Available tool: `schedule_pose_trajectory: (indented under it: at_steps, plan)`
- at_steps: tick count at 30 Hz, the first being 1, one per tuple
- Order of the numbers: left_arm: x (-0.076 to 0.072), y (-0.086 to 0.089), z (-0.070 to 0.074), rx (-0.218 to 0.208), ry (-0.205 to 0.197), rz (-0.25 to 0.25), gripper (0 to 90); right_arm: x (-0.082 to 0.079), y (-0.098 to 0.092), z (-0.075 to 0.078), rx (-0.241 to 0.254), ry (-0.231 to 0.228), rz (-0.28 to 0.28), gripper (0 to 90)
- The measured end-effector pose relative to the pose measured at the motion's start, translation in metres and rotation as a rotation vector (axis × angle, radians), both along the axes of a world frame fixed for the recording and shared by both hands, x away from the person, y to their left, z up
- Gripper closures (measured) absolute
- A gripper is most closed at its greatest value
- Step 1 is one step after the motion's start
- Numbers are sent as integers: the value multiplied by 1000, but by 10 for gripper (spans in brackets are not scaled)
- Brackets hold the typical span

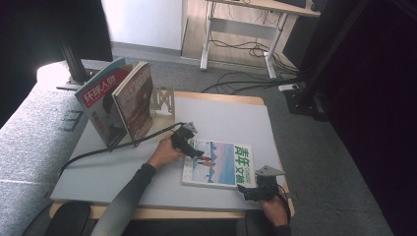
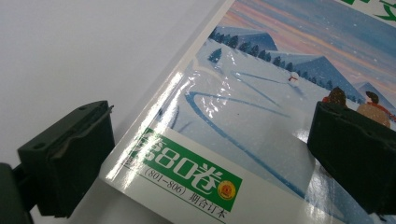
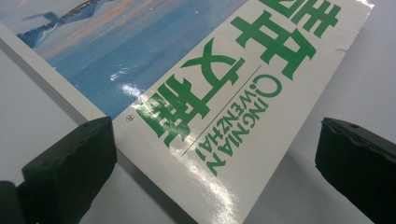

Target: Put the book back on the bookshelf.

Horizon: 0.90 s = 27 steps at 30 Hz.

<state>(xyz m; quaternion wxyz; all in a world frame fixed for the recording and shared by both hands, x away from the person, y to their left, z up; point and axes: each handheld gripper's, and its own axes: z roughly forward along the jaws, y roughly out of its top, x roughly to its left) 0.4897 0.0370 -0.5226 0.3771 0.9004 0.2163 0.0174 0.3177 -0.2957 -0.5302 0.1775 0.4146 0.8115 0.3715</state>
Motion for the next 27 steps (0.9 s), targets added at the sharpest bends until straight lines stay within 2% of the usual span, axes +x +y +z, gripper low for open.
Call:
schedule_pose_trajectory:
  at_steps: [2, 5, 8, 13, 19, 27]
  plan:
    - [0, 0, 1, 8, 2, -3, 16, 0, 0, 0, -2, -1, -1, 0]
    - [-1, 1, 2, 17, 1, -1, 17, -2, 1, -1, -58, -5, 21, 0]
    - [-3, 1, 2, 24, 4, 3, 18, -2, -1, -2, -45, -2, 18, 0]
    - [-6, 1, 4, 42, 15, 15, 19, -2, -1, -1, -65, -9, 16, 0]
    - [-14, 4, 7, 70, 21, 22, 19, 1, -4, -1, -66, -7, 1, 0]
    - [-24, 13, 8, 80, 25, 18, 19, 6, -8, -1, -70, -15, -27, 0]
